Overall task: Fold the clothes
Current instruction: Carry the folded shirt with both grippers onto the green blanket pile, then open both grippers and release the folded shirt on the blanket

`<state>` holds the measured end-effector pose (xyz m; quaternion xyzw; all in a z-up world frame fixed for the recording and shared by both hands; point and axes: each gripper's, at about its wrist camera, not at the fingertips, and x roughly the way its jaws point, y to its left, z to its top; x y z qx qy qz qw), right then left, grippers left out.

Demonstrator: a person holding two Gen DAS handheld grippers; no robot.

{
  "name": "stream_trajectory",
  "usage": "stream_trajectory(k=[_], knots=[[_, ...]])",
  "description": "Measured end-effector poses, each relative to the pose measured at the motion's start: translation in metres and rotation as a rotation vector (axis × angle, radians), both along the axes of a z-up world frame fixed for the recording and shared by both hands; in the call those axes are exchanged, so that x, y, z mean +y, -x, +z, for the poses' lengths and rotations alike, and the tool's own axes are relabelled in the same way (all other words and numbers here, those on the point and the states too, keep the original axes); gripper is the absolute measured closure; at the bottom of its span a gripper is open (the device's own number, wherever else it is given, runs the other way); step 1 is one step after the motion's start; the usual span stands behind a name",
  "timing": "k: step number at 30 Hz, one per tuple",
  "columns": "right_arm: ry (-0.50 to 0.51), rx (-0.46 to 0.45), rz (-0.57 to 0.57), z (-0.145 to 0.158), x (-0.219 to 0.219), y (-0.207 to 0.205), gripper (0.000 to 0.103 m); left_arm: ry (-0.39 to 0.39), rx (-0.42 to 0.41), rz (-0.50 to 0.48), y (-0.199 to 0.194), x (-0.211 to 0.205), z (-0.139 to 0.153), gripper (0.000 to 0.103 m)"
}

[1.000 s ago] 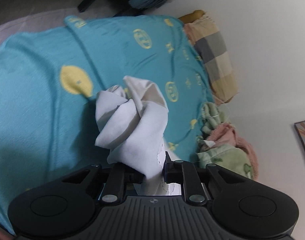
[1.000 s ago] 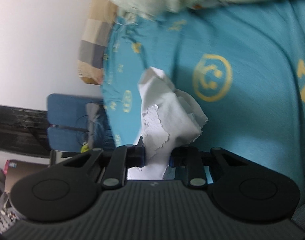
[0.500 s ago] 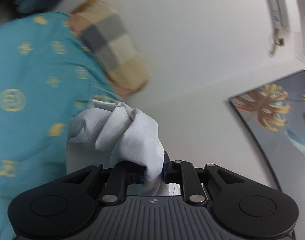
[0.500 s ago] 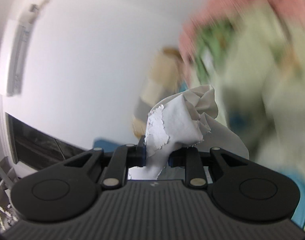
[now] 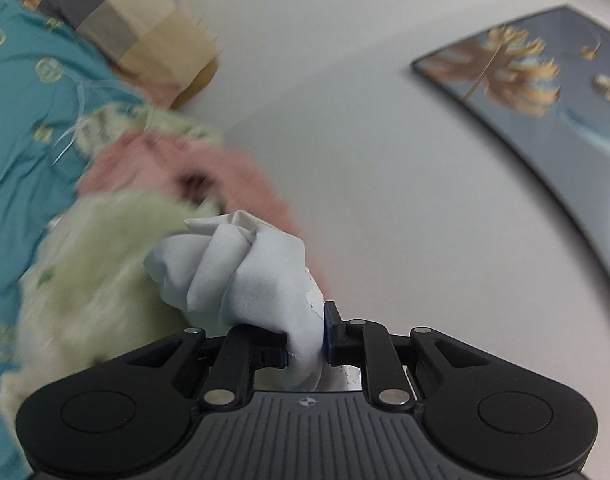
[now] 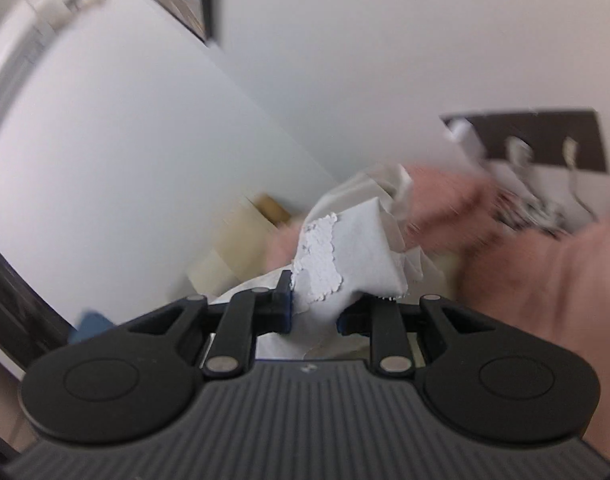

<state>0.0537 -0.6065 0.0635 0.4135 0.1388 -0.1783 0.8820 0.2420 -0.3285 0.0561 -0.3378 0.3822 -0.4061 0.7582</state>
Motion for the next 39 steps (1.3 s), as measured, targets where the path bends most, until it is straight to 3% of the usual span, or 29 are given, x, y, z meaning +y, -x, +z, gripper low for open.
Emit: stream_trajectory(k=[4, 7, 9, 11, 15, 17, 19, 22, 24, 30, 39], knots=[[-0.012, 0.117, 0.032, -0.038, 0.016, 0.017, 0.08, -0.123, -0.005, -0.038, 0.022, 0.013, -0.036, 0.086], [0.002, 0.166, 0.026, -0.056, 0.028, 0.024, 0.08, -0.23, -0.011, -0.065, 0.028, 0.018, -0.051, 0.079], [0.004, 0.184, 0.019, -0.062, 0.029, 0.026, 0.079, -0.27, -0.03, -0.078, 0.039, 0.026, -0.053, 0.066], [-0.014, 0.189, 0.014, -0.06, 0.027, 0.028, 0.077, -0.329, -0.082, -0.087, 0.048, 0.026, -0.044, 0.045], [-0.013, 0.216, -0.014, -0.037, 0.034, 0.047, 0.072, -0.439, -0.213, -0.112, 0.073, 0.027, -0.011, 0.031], [0.011, 0.232, -0.031, -0.022, 0.041, 0.059, 0.068, -0.462, -0.292, -0.109, 0.092, 0.033, 0.009, 0.013], [0.057, 0.221, -0.033, -0.005, 0.049, 0.073, 0.051, -0.478, -0.373, -0.101, 0.113, 0.042, 0.031, 0.001], [0.134, 0.187, -0.045, 0.02, 0.064, 0.097, 0.025, -0.496, -0.471, -0.094, 0.146, 0.057, 0.061, 0.0], [0.178, 0.157, -0.039, 0.035, 0.076, 0.111, 0.019, -0.504, -0.519, -0.09, 0.164, 0.067, 0.077, 0.0], [0.302, 0.125, 0.022, 0.062, 0.125, 0.144, 0.02, -0.51, -0.645, -0.045, 0.228, 0.111, 0.107, 0.0], [0.524, 0.109, 0.077, 0.054, 0.21, 0.176, 0.02, -0.543, -0.724, -0.013, 0.3, 0.165, 0.1, 0.0]])
